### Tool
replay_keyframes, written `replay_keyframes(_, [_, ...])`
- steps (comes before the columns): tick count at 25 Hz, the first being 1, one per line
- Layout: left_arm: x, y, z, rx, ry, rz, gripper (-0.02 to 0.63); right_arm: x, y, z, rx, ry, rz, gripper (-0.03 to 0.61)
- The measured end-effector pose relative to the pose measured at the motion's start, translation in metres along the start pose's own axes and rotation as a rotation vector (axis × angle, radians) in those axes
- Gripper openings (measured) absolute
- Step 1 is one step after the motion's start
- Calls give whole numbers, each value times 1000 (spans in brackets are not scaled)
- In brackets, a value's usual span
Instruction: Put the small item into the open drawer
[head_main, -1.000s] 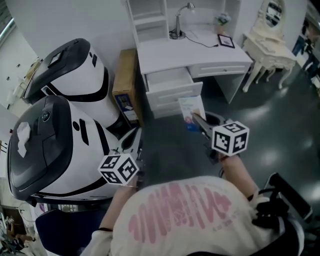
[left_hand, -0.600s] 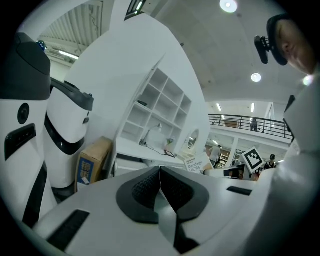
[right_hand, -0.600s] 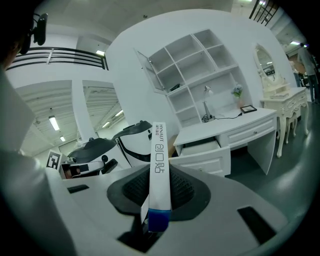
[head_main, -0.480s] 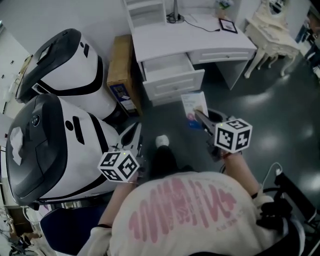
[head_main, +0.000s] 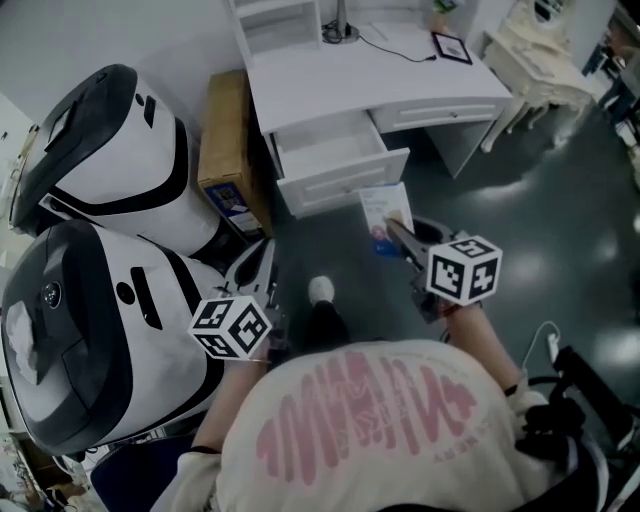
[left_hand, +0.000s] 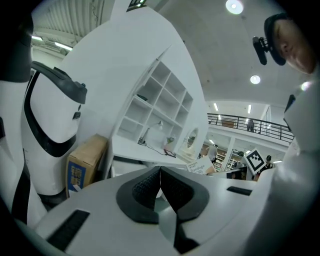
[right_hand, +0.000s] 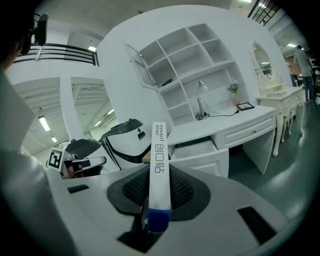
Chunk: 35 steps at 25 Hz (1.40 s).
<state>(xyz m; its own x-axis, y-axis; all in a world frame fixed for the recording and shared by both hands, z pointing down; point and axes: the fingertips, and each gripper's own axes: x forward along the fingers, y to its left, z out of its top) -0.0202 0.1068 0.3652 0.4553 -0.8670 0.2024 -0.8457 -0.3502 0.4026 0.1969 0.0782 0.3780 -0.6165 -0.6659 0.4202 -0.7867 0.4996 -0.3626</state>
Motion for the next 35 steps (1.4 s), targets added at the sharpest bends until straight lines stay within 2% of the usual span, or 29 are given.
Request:
replay_keyframes(10, [93, 81, 24, -52, 88, 13, 31, 103, -35, 43, 66, 69, -8, 91])
replay_keyframes(20, [142, 139, -8, -141, 166, 59, 31, 185, -53, 29, 101, 150, 30, 89])
replay_keyframes(30, [178, 162, -21, -182, 185, 44, 31, 240, -49, 41, 29, 171, 89, 89])
replay_keyframes(35, [184, 172, -27, -191, 210, 54, 31, 257, -49, 62, -112, 176, 103, 84])
